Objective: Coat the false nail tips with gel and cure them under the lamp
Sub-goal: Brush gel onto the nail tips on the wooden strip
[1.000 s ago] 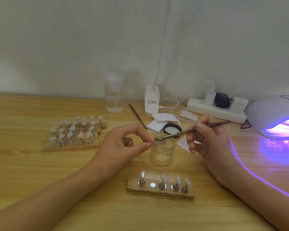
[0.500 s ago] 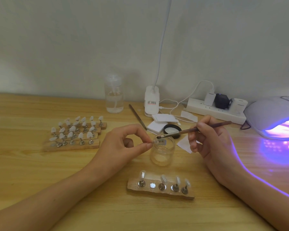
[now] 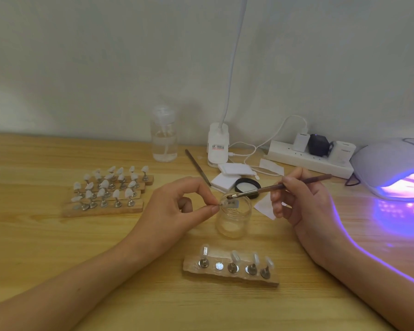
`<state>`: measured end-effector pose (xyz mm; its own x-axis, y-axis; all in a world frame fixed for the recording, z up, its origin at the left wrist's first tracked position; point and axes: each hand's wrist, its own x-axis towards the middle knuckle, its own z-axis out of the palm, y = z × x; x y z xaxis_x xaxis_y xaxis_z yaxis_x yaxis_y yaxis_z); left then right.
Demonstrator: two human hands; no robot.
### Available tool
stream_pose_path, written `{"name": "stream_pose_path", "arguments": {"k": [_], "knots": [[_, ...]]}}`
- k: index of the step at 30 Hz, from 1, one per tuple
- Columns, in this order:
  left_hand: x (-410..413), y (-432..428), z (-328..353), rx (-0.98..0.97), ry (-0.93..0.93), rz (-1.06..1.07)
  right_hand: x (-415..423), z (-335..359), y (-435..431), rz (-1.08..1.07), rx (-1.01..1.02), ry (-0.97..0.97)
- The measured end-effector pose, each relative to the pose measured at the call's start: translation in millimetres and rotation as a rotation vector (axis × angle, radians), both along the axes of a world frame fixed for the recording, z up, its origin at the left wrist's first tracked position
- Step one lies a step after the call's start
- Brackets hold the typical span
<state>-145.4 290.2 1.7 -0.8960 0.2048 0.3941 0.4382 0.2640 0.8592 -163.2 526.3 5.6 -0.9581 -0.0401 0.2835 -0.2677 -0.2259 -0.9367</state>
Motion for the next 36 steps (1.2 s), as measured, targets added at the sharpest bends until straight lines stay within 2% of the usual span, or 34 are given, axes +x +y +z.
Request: {"name": "stream_pose_path", "arguments": {"k": [4,8,13,17,22,27,32,36], "knots": [[-0.5,-0.3,-0.4,-0.005,0.009,0.002,3.1,1.6,-2.3,0.064,0.015,0.029],[-0.2,-0.5,-0.8,-0.014,0.014,0.0,2.7,1.4,-1.6,-0.004,0.044,-0.009],[-0.6,-0.3,-1.7,-0.011,0.021,0.004,6.0,3.8,-3.4,0.068,0.048,0.043],[-1.8,-0.8,-3.2,-0.003,-0.001,0.009,4.1,2.0,-2.0,-0.008,0.045,-0.008],[-1.3,-1.3,-1.7,-0.008,-0.012,0.0,7.2,5.1,-3.4,0.069,0.04,0.044],[-1.4,-1.1,-1.1,-0.007,-0.011,-0.004,3.9,2.7,-1.7,-0.019,0.057,-0.005],[-0.9,-1.5,-0.8,-0.011,-0.014,-0.014,7.0,5.2,-3.6,0.07,0.031,0.036],[-2.4,-1.9,-1.7,-0.024,-0.02,-0.019,3.9,2.6,-2.2,-0.015,0.048,-0.002]]}}
